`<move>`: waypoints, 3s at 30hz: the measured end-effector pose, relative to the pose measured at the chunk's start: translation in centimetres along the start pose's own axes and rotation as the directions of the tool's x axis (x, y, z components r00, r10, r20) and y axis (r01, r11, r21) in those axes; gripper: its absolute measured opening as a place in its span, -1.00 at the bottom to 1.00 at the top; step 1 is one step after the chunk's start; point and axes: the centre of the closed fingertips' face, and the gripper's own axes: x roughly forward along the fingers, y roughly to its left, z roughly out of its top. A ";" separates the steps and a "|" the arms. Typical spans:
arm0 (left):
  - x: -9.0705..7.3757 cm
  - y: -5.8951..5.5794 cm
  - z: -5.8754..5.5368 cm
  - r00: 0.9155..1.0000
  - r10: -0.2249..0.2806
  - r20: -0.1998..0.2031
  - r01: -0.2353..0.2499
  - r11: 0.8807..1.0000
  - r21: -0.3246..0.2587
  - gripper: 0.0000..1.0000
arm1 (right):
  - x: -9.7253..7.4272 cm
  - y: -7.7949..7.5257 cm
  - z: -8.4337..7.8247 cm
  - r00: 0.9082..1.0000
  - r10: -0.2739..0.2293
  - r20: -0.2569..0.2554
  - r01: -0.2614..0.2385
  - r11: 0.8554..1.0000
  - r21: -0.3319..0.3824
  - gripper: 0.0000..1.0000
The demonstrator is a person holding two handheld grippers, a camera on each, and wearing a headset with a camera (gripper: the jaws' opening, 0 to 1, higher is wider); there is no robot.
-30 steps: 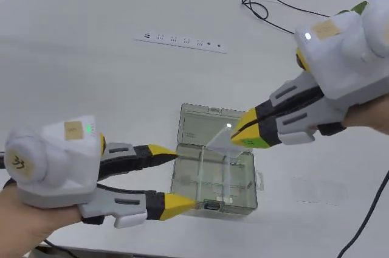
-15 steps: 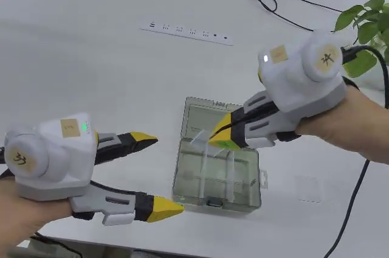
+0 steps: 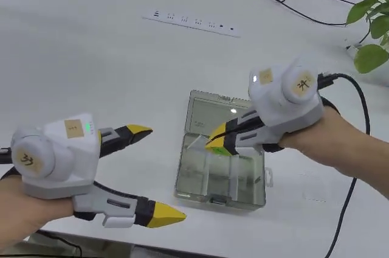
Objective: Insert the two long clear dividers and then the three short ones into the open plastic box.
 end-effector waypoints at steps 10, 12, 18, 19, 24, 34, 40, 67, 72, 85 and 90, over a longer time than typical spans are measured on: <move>0.4 0.1 -0.2 1.000 -0.009 -0.003 0.009 1.000 -0.007 1.00 | 0.6 -0.3 -0.6 1.000 -0.004 -0.004 0.004 1.000 -0.005 -0.96; 0.4 0.1 -0.1 1.000 -0.009 -0.004 0.009 1.000 -0.004 1.00 | 0.6 -0.4 -0.5 1.000 -0.007 0.004 0.007 1.000 -0.003 -0.96; 0.5 0.1 -0.2 1.000 -0.011 -0.004 0.011 1.000 -0.007 0.98 | 1.2 -0.2 -0.4 1.000 -0.021 0.008 0.022 0.998 -0.051 -0.96; 0.5 0.1 -0.2 1.000 -0.013 -0.005 0.012 1.000 -0.008 0.98 | 1.4 -0.1 -0.4 1.000 -0.021 0.007 0.022 0.998 -0.058 -0.96; 0.5 0.0 -0.1 1.000 -0.015 -0.001 0.015 1.000 -0.009 0.97 | 2.1 -0.3 -0.4 1.000 -0.018 -0.011 0.017 0.998 -0.068 -0.96; 0.5 0.1 -0.3 1.000 -0.015 -0.002 0.015 1.000 -0.015 0.97 | 3.5 -0.6 -1.4 0.998 -0.010 -0.065 0.006 0.998 -0.067 -0.96; 0.4 0.3 -0.4 1.000 -0.015 -0.002 0.015 1.000 -0.019 0.97 | 4.1 -0.7 -1.7 0.996 -0.006 -0.084 0.000 0.998 -0.062 -0.96; 0.3 0.4 -0.7 1.000 -0.019 -0.003 0.019 1.000 -0.016 0.95 | 6.1 -0.7 -3.3 0.974 -0.034 -0.226 0.005 0.992 -0.130 -0.95; 0.2 0.4 -0.5 1.000 -0.021 -0.008 0.021 1.000 -0.011 0.94 | 6.1 -0.7 -3.3 0.974 -0.038 -0.224 0.011 0.993 -0.121 -0.94; -0.6 -0.3 -0.3 1.000 -0.003 -0.012 0.003 1.000 -0.001 0.94 | 4.1 0.1 -0.5 0.994 -0.054 -0.096 0.049 0.997 -0.056 -0.74; -1.1 -0.4 -0.2 1.000 0.008 -0.013 -0.008 1.000 -0.004 0.94 | 2.4 0.6 1.3 0.998 -0.065 0.003 0.065 0.998 -0.007 -0.62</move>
